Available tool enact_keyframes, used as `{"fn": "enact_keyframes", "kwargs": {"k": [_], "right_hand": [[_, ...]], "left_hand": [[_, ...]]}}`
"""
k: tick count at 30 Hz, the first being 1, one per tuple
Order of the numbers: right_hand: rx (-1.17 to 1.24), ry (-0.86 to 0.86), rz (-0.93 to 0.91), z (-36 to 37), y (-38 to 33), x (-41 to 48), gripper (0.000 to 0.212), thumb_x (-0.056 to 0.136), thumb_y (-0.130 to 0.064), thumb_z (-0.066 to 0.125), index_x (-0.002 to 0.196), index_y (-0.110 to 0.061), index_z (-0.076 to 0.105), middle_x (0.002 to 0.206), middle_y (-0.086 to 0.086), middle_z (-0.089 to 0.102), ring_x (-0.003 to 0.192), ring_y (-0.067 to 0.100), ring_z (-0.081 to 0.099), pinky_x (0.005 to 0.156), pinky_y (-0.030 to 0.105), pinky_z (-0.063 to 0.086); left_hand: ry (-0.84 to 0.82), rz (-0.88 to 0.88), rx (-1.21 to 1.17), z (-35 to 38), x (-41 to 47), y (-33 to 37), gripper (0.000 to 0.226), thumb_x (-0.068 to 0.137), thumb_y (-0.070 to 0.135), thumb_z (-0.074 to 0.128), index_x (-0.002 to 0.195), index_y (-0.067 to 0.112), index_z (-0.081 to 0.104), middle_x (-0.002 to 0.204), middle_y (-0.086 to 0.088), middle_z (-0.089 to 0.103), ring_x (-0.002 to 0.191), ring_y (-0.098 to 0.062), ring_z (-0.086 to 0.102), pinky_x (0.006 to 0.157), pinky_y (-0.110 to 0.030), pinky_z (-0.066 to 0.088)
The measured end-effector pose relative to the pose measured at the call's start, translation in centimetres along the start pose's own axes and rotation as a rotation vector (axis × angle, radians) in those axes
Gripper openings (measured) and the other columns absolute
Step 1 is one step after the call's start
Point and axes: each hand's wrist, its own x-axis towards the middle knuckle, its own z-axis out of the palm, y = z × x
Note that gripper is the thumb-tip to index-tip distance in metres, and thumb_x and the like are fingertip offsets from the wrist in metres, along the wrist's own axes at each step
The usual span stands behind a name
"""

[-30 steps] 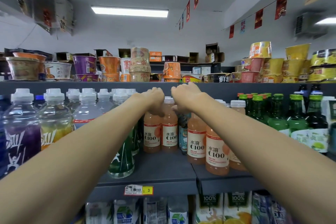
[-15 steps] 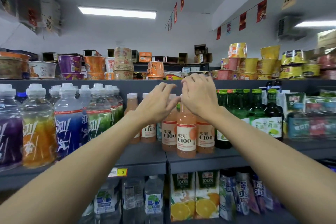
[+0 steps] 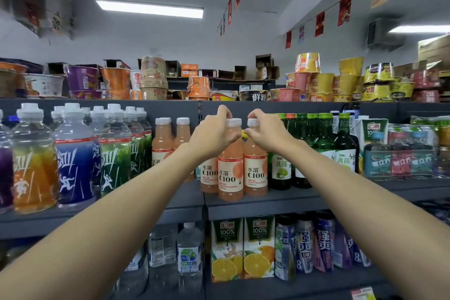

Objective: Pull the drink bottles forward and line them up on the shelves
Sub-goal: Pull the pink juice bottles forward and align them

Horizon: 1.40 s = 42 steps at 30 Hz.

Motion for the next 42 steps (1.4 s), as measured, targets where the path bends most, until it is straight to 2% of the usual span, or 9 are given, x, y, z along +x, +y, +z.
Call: {"fn": "enact_keyframes", "kwargs": {"k": [3,9,13,17,20,24,27,33,42], "right_hand": [[0.056,0.021,-0.001,-0.4,-0.6,-0.1,0.037,0.093,-0.032,0.069,0.126,-0.022,0.058,0.116,0.007,0.066,0.105,0.026,0.060,0.085,0.036,0.050],[0.098,0.023,-0.065,-1.3,-3.2,-0.7,0.041,0.092,-0.034,0.071,0.130,-0.020,0.064,0.126,0.005,0.066,0.109,0.022,0.061,0.090,0.033,0.050],[0.108,-0.004,-0.114,-0.6,-7.0,-0.9,0.043,0.091,-0.040,0.071,0.129,-0.021,0.067,0.127,0.005,0.065,0.114,0.024,0.060,0.096,0.039,0.051],[0.149,-0.010,-0.122,1.0,-11.4,-0.3,0.041,0.090,-0.041,0.073,0.124,-0.019,0.069,0.125,0.004,0.066,0.115,0.024,0.060,0.094,0.040,0.051],[0.138,-0.019,-0.131,2.8,-13.6,0.2,0.042,0.091,-0.039,0.072,0.126,-0.018,0.068,0.125,0.002,0.067,0.115,0.023,0.060,0.087,0.033,0.048],[0.146,-0.039,-0.092,5.3,-15.1,1.1,0.048,0.090,-0.041,0.073,0.132,-0.020,0.063,0.132,0.005,0.064,0.120,0.024,0.059,0.098,0.038,0.049],[0.131,-0.054,-0.073,6.4,-15.3,1.7,0.053,0.090,-0.043,0.073,0.136,-0.020,0.060,0.135,0.006,0.062,0.121,0.024,0.058,0.088,0.029,0.041],[-0.135,-0.122,-0.213,6.2,-15.0,1.4,0.068,0.088,-0.052,0.071,0.142,-0.016,0.051,0.134,0.010,0.059,0.125,0.027,0.053,0.094,0.035,0.044],[-0.618,-0.130,-0.467,5.8,-15.2,1.6,0.113,0.057,-0.080,0.077,0.139,-0.009,0.044,0.126,0.006,0.051,0.115,0.024,0.049,0.100,0.035,0.042]], "left_hand": [[-0.022,-0.034,-0.068,-0.1,0.1,0.1,0.045,0.091,0.037,0.069,0.124,0.016,0.046,0.099,-0.006,0.063,0.086,-0.024,0.061,0.074,-0.037,0.051],[-0.088,0.018,-0.062,-3.9,0.1,-2.5,0.057,0.087,0.046,0.073,0.132,0.015,0.059,0.119,-0.002,0.066,0.108,-0.019,0.061,0.084,-0.027,0.046],[-0.160,0.007,0.000,-7.2,-0.7,-5.5,0.040,0.083,0.054,0.072,0.106,0.022,0.072,0.089,0.012,0.068,0.085,-0.009,0.064,0.069,-0.027,0.050],[-0.184,-0.033,0.074,-9.9,-1.4,-8.7,0.048,0.079,0.057,0.075,0.113,0.024,0.069,0.088,0.017,0.060,0.078,0.000,0.056,0.060,-0.017,0.039],[-0.200,-0.066,0.143,-11.0,-1.5,-10.8,0.050,0.080,0.056,0.075,0.115,0.021,0.068,0.093,0.011,0.061,0.082,-0.006,0.055,0.059,-0.019,0.037],[-0.245,-0.046,0.227,-11.8,-1.7,-12.3,0.053,0.080,0.057,0.074,0.109,0.014,0.065,0.103,-0.003,0.067,0.084,-0.013,0.053,0.059,-0.021,0.037],[-0.298,-0.008,0.305,-12.2,-1.7,-12.6,0.049,0.078,0.061,0.072,0.096,0.017,0.059,0.102,-0.007,0.066,0.086,-0.018,0.055,0.068,-0.029,0.043],[-0.291,0.304,0.842,-12.0,-1.9,-12.4,0.099,0.060,0.093,0.050,0.122,0.016,0.058,0.120,-0.003,0.057,0.112,-0.023,0.048,0.096,-0.039,0.037],[-0.272,0.317,0.880,-10.9,-2.0,-13.0,0.105,0.051,0.088,0.068,0.120,0.010,0.052,0.113,-0.003,0.056,0.104,-0.023,0.047,0.093,-0.037,0.037]]}}
